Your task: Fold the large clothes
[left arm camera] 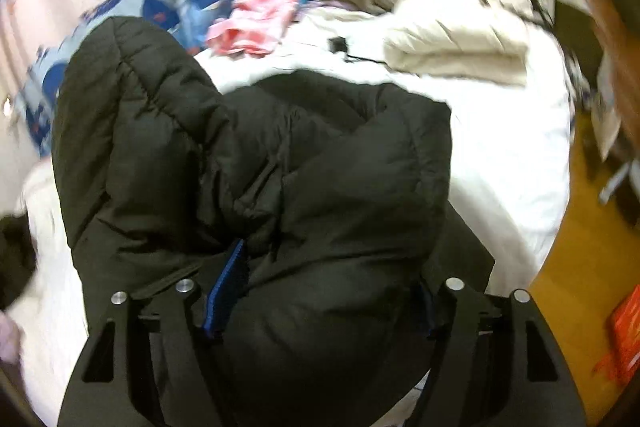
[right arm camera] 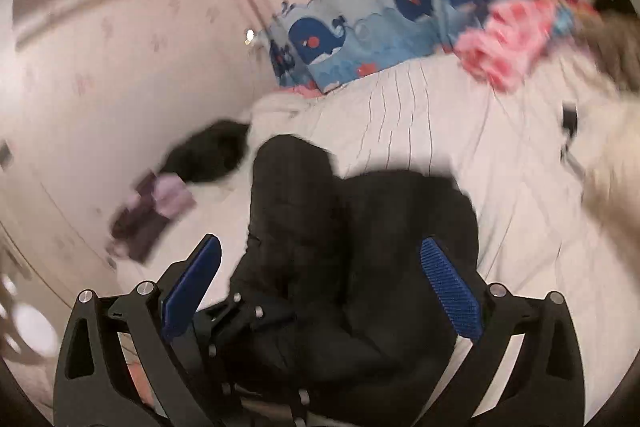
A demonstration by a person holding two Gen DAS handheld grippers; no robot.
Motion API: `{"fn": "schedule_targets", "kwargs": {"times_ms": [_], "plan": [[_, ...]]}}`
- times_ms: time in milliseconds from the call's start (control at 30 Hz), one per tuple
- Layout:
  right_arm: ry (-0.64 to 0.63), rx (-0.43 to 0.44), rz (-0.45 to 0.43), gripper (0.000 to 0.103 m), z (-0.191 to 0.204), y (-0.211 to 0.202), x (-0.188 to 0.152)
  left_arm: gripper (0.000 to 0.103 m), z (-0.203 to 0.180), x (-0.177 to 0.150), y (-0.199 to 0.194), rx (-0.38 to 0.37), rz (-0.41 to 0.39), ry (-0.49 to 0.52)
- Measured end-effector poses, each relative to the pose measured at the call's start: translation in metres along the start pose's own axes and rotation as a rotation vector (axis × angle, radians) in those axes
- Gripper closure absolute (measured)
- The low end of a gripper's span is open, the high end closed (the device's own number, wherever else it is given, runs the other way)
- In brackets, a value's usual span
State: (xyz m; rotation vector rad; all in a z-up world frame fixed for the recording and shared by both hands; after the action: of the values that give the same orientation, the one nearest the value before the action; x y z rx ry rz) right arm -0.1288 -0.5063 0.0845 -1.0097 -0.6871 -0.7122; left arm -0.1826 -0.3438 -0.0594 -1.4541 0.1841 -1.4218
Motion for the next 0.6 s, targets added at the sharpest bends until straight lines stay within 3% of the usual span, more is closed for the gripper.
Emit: {"fn": "schedule_targets", "kwargs": {"times_ms": [100, 167, 233, 267, 367, 433, 500, 567, 600], "plan": [[-0.092, -0.068, 0.138, 0.006, 0.008, 0.049, 0.011, 0.024, -0.022, 0.003, -0.006, 0.010, 0.013, 0.061], [-0.181, -0.189, 0.232, 0.006, 0.020, 0.083, -0.002, 0.024, -0.024, 0.000, -0.009, 0.005, 0.018, 0.079], [-0.229, -0.334, 0.289, 0.006, 0.016, 0.107, -0.023, 0.024, -0.024, 0.000, -0.023, -0.048, 0.022, 0.080], [-0.223, -0.363, 0.317, 0.006, 0.009, 0.117, -0.032, 0.024, -0.020, 0.004, -0.032, -0.079, 0.015, 0.070], [-0.151, -0.393, 0.355, 0.006, -0.017, 0.122, -0.054, 0.024, 0.012, -0.004, -0.075, -0.261, -0.042, -0.080], [-0.122, -0.405, 0.377, 0.006, -0.029, 0.116, -0.066, 0.022, 0.046, -0.007, -0.095, -0.335, -0.111, -0.211], [-0.089, -0.381, 0.379, 0.006, -0.035, 0.106, -0.070, 0.022, 0.092, -0.011, -0.102, -0.286, -0.175, -0.352], [-0.076, -0.375, 0.303, 0.006, -0.028, 0.081, -0.058, 0.022, 0.129, -0.017, -0.086, -0.245, -0.168, -0.477], [-0.068, -0.332, 0.231, 0.006, -0.019, 0.067, -0.044, 0.022, 0.140, -0.020, -0.076, -0.254, -0.152, -0.507]]}}
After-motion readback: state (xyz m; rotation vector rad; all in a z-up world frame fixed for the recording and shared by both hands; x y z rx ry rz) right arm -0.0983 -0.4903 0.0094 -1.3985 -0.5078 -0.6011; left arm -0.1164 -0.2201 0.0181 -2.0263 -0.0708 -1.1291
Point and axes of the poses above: each gripper's, at about its wrist camera, not at the fingertips, and y roughly the way its jaws point, z to its left, x to its top, the point moved 1 cm from there along y, roughly the way its jaws point, and after that the axes turned 1 degree about -x, right-handed, at the moved point
